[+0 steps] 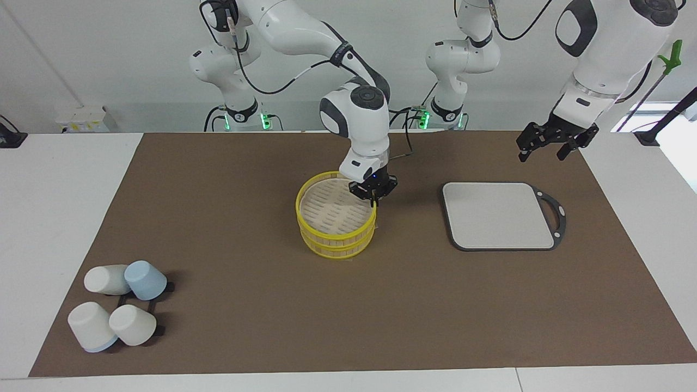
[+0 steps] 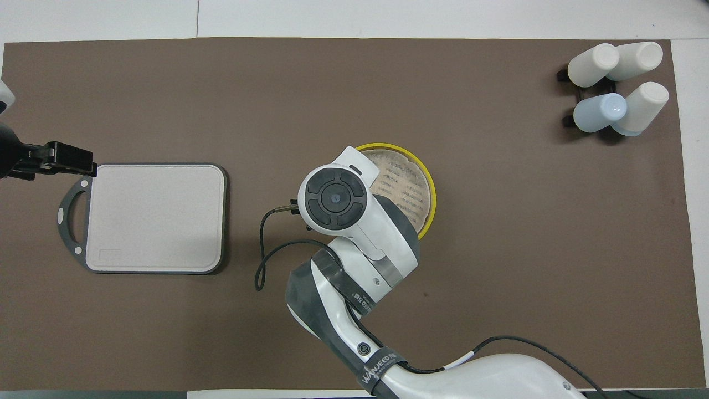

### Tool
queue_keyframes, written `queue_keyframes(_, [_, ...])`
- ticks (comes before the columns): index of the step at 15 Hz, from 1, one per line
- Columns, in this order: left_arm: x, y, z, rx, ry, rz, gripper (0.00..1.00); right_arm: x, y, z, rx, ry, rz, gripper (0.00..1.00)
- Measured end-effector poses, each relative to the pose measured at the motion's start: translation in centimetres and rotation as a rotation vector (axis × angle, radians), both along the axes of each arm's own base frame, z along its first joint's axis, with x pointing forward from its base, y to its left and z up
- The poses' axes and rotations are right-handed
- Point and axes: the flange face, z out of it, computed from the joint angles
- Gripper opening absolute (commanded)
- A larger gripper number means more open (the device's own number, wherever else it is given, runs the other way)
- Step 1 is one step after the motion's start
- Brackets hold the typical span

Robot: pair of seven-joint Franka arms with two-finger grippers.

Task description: Place bun in steamer

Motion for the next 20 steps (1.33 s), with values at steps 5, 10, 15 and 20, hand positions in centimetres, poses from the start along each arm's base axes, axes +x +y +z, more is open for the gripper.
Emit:
queue_keyframes(5, [0.0, 0.2, 0.0, 0.0, 0.0, 0.004, 1.0, 0.3, -0.4, -0.6, -0.009, 0.007, -0.007, 1.0])
queue_keyframes(10, [0.0, 0.2, 0.0, 0.0, 0.0, 0.004, 1.0, 4.5, -5.2, 4.5, -0.024, 0.023, -0.092, 1.0])
queue_keyframes(15, [0.0, 0.2, 0.0, 0.0, 0.003, 0.004, 1.0, 6.1, -11.9, 8.5, -0.066, 0.09, -0.125, 1.0])
queue_keyframes(20, [-0.1, 0.2, 0.0, 0.0, 0.006, 0.004, 1.0, 7.6, -28.6, 15.4, -0.089, 0.183, -0.138, 1.0])
